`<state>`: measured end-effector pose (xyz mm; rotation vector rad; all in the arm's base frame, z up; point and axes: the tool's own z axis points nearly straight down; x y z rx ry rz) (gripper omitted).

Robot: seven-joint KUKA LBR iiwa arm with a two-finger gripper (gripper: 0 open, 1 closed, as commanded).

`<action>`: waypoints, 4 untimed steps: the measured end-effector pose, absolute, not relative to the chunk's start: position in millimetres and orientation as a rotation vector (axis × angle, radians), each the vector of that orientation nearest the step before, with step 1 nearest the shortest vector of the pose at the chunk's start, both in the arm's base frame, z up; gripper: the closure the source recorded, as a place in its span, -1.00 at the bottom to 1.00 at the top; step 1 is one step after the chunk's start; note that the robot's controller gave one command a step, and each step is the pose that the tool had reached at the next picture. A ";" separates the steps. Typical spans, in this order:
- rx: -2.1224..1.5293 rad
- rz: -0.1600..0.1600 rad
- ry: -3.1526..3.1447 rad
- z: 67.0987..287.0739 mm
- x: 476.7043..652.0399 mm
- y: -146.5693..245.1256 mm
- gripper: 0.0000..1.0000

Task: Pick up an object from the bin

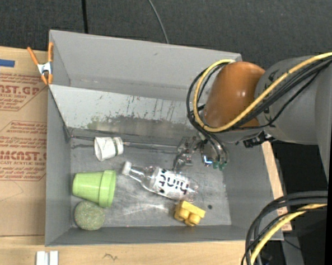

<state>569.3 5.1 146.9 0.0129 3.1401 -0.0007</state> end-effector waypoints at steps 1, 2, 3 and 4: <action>0.120 0.002 3.140 187.0 566.4 1.6 1.00; 0.121 0.000 3.144 241.2 549.0 15.2 1.00; 0.115 0.002 3.141 256.4 546.7 19.1 1.00; -0.048 0.000 3.134 234.1 561.3 16.4 1.00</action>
Offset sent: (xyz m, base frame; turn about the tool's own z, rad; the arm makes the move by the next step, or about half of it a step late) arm -0.0364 0.0262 0.1420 0.0547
